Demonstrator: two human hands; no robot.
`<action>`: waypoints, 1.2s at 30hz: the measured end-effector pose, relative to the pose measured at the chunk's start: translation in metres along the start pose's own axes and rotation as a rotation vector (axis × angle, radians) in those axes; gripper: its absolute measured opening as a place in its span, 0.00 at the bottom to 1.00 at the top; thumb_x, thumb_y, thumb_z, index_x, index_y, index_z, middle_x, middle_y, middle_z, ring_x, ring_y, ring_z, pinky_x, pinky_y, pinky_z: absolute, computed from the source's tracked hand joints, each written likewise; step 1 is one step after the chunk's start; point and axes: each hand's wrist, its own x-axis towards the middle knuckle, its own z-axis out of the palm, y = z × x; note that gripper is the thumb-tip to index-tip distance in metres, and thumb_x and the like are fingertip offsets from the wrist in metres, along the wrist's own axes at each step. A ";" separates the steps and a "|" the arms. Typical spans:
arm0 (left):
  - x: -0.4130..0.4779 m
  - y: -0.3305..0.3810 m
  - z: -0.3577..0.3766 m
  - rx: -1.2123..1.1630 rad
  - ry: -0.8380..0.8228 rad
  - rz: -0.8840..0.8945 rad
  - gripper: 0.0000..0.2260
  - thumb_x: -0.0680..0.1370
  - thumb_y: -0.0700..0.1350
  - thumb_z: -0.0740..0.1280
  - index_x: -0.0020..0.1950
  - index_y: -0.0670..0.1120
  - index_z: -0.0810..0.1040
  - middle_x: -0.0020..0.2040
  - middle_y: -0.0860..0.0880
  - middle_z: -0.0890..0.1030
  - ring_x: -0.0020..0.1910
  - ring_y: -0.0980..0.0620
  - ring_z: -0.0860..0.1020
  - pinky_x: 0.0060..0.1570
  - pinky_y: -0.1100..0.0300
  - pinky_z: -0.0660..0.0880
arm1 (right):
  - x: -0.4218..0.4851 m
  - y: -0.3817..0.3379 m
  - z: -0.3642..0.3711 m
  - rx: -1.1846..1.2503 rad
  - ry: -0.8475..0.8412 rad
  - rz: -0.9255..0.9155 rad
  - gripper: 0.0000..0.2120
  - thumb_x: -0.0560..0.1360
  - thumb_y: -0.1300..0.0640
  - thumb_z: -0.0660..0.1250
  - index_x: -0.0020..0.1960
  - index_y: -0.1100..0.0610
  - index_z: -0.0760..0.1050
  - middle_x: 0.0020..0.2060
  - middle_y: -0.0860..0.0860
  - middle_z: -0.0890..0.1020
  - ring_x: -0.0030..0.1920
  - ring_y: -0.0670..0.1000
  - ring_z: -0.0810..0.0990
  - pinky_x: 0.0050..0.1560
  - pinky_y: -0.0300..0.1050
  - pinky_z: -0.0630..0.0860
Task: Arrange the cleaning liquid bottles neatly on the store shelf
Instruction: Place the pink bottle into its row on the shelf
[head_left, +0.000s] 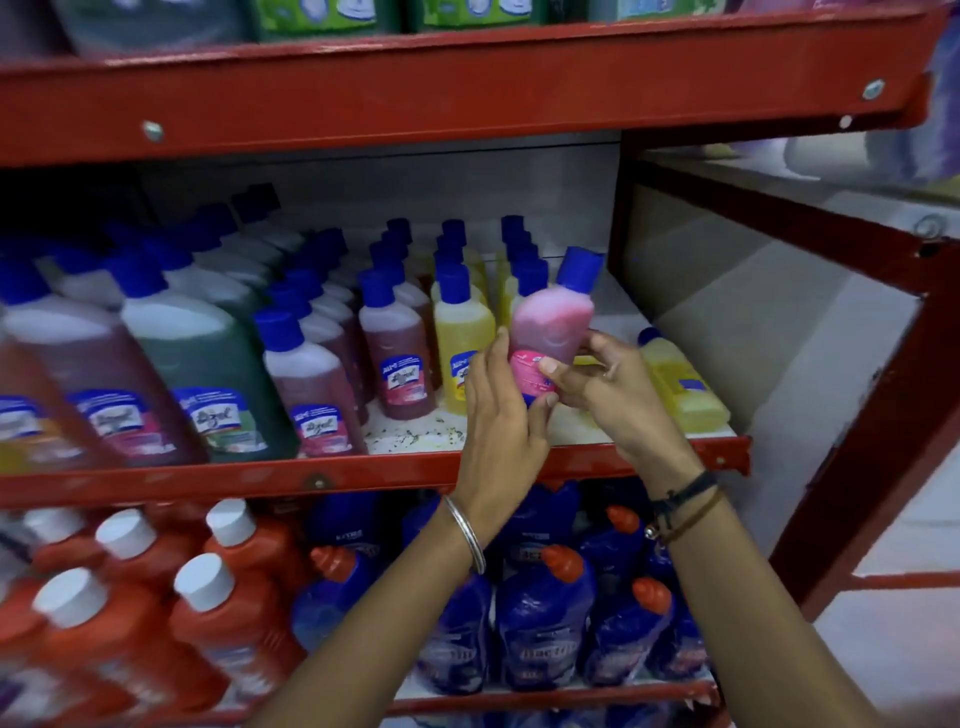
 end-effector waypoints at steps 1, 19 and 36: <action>-0.004 -0.005 -0.007 0.012 0.035 -0.011 0.30 0.77 0.42 0.64 0.74 0.42 0.51 0.71 0.40 0.60 0.72 0.44 0.59 0.73 0.47 0.60 | 0.000 0.000 0.010 -0.010 -0.036 -0.008 0.13 0.72 0.68 0.68 0.55 0.59 0.75 0.43 0.52 0.81 0.39 0.47 0.82 0.42 0.39 0.81; -0.023 -0.077 -0.059 0.038 0.074 -0.140 0.30 0.76 0.36 0.62 0.73 0.36 0.51 0.68 0.38 0.58 0.65 0.41 0.67 0.64 0.52 0.70 | -0.007 0.034 0.121 -0.239 0.063 -0.110 0.05 0.78 0.52 0.61 0.47 0.53 0.72 0.41 0.49 0.79 0.38 0.47 0.80 0.37 0.37 0.79; -0.021 -0.073 -0.059 0.051 0.052 -0.205 0.41 0.73 0.27 0.61 0.74 0.41 0.36 0.75 0.36 0.51 0.73 0.42 0.57 0.73 0.51 0.60 | -0.001 0.055 0.122 -0.436 0.064 -0.134 0.19 0.68 0.61 0.73 0.57 0.58 0.72 0.50 0.49 0.80 0.47 0.48 0.80 0.45 0.35 0.76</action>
